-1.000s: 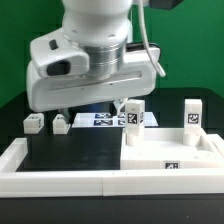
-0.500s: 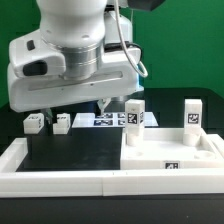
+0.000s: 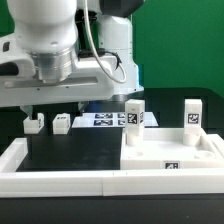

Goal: Assemble square table

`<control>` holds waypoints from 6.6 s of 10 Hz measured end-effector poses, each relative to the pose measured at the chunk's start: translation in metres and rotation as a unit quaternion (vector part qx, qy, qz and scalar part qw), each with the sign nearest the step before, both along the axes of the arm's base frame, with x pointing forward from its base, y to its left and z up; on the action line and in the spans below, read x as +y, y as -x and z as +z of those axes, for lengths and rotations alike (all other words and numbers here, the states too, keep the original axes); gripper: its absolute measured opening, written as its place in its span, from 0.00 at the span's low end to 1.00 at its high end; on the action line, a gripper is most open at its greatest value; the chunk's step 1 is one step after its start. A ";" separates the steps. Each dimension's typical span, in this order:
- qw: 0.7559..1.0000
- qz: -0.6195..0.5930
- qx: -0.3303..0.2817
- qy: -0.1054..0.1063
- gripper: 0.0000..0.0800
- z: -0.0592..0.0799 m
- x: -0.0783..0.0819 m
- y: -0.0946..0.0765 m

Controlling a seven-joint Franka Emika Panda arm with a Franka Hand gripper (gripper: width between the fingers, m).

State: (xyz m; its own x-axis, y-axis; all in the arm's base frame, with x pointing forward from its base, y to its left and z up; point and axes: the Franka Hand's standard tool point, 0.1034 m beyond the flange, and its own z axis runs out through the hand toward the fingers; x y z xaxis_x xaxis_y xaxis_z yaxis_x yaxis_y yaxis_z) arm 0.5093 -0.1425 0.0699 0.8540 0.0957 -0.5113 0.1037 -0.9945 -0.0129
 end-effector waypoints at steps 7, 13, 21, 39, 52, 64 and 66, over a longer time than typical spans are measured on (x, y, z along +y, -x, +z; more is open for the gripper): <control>1.000 -0.023 0.018 0.006 0.81 -0.013 -0.003 0.023; 0.998 -0.031 0.055 0.001 0.81 -0.027 0.005 0.059; 0.954 -0.041 0.297 0.006 0.81 -0.046 0.005 0.118; 0.956 -0.038 0.290 0.017 0.36 -0.067 0.004 0.148; 0.953 -0.046 0.299 -0.001 0.36 0.021 0.027 0.123; 0.999 -0.031 -0.007 -0.022 0.36 0.077 0.039 0.033; 0.997 -0.028 -0.069 -0.020 0.36 0.076 0.036 0.029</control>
Offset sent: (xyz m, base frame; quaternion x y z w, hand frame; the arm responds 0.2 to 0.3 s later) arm 0.0000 0.0000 0.0000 0.0000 0.0000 0.0000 1.0000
